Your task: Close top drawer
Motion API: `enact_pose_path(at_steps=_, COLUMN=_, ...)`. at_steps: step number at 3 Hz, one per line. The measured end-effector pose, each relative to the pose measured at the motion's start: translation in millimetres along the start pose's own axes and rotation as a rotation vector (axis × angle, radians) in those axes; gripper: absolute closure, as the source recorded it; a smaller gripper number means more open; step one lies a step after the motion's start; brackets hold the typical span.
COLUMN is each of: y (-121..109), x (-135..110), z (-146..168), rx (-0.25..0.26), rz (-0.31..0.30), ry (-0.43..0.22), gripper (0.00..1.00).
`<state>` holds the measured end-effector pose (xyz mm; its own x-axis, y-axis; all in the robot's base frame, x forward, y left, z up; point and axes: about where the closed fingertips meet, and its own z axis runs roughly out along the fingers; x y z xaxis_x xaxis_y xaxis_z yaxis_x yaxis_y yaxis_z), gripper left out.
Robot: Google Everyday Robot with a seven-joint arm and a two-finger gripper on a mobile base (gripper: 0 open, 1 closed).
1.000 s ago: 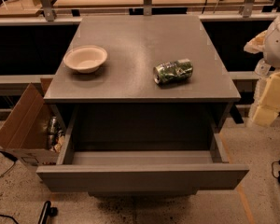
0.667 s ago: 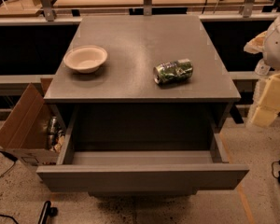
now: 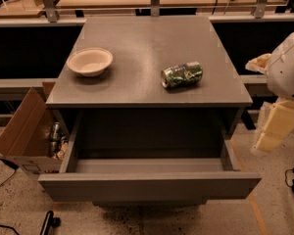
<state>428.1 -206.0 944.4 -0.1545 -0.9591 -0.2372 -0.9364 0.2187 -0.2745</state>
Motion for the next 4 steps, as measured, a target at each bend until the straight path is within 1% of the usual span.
enact_pose_path(at_steps=1, y=-0.3, x=-1.7, z=-0.5, rx=0.000, rz=-0.001, ry=-0.003, gripper=0.00)
enact_pose_path(at_steps=2, y=9.4, x=-18.5, z=32.9, rx=0.009, rz=-0.045, ry=-0.065, gripper=0.00)
enact_pose_path(at_steps=3, y=44.8, x=-50.0, z=96.7, rx=-0.034, rz=-0.121, ry=-0.171, gripper=0.00)
enact_pose_path(at_steps=4, y=74.1, x=-69.5, z=155.3, rx=-0.058, rz=-0.198, ry=-0.257, gripper=0.00)
